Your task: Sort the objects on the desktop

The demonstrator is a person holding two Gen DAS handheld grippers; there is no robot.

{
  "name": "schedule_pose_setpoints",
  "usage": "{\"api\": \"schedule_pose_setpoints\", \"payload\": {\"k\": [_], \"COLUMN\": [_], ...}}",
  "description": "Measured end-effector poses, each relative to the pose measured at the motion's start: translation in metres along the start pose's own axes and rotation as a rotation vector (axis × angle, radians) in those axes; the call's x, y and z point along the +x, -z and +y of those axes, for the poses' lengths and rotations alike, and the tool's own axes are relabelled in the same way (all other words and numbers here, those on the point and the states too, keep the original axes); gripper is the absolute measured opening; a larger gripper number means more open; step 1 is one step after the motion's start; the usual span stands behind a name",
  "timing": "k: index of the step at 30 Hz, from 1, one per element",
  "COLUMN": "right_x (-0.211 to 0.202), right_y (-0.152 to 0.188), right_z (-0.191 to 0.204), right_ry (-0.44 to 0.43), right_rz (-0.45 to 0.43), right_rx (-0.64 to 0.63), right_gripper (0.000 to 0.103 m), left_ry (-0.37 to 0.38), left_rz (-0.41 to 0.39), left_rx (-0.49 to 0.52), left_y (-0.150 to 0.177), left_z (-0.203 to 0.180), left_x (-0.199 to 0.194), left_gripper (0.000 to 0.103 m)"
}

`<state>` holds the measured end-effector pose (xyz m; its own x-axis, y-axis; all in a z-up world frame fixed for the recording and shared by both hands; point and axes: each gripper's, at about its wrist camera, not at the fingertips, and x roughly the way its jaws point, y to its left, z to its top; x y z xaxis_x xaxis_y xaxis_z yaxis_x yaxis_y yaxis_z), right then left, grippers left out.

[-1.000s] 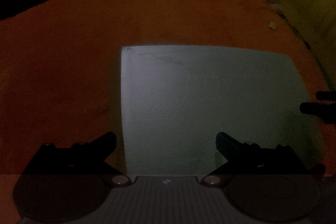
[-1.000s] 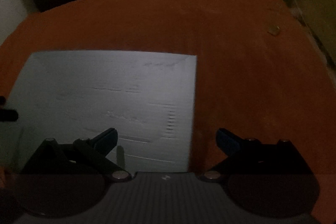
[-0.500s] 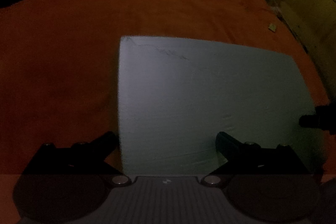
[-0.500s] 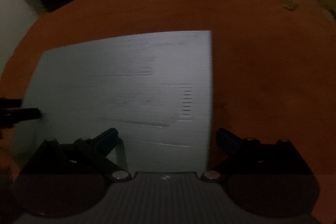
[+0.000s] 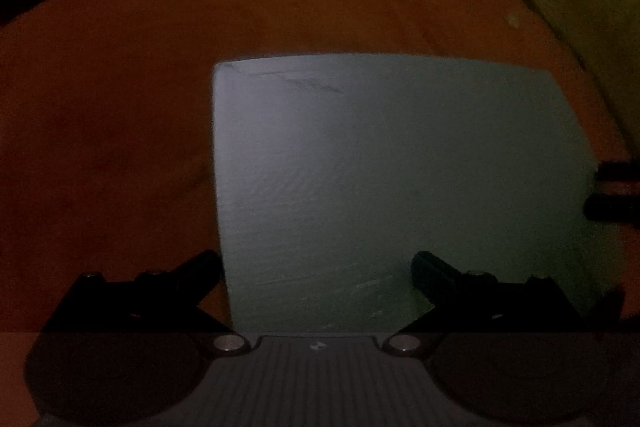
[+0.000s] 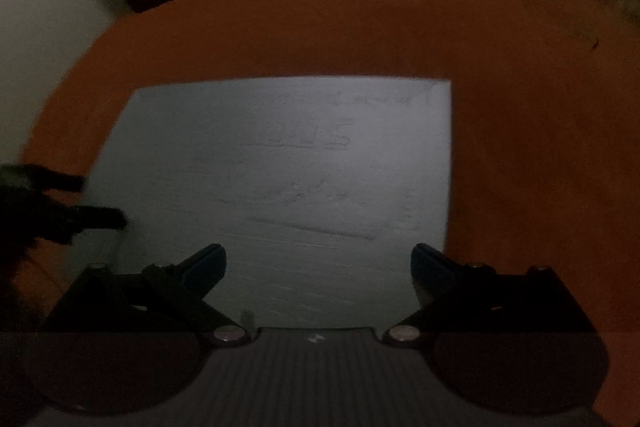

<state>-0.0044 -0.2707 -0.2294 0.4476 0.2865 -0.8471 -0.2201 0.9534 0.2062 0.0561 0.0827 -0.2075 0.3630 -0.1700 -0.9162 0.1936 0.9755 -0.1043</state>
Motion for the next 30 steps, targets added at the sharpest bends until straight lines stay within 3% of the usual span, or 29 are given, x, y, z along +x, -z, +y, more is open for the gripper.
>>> {"api": "schedule_pose_setpoints", "payload": {"k": [5, 8, 12, 15, 18, 26, 30], "right_x": [0.015, 0.014, 0.014, 0.027, 0.035, 0.028, 0.022], "right_y": [0.012, 0.016, 0.007, 0.013, 0.021, 0.005, -0.006], "right_z": [0.021, 0.019, -0.003, -0.032, -0.054, -0.056, -0.031], "right_ry": [0.123, 0.122, 0.094, 0.003, -0.075, -0.061, 0.023], "right_rz": [-0.007, -0.015, 0.011, 0.108, 0.134, 0.193, 0.198], "right_rx": [-0.183, -0.197, -0.055, 0.104, 0.226, 0.22, 0.077], "right_gripper": [0.103, 0.103, 0.101, 0.103, 0.103, 0.103, 0.103], "left_ry": [0.008, 0.008, 0.011, 0.051, 0.061, 0.036, -0.021], "left_rz": [-0.018, -0.018, 0.018, 0.013, -0.01, -0.009, 0.018], "left_rx": [-0.023, -0.029, -0.016, -0.08, -0.107, -0.084, -0.039], "left_y": [0.006, 0.01, 0.014, 0.024, 0.033, 0.034, 0.026], "left_z": [0.003, 0.004, 0.0, 0.011, 0.013, 0.007, -0.007], "left_x": [0.003, 0.001, -0.002, 0.0, 0.001, -0.008, -0.018], "left_gripper": [0.103, 0.103, 0.103, 0.103, 0.103, 0.103, 0.103]}}
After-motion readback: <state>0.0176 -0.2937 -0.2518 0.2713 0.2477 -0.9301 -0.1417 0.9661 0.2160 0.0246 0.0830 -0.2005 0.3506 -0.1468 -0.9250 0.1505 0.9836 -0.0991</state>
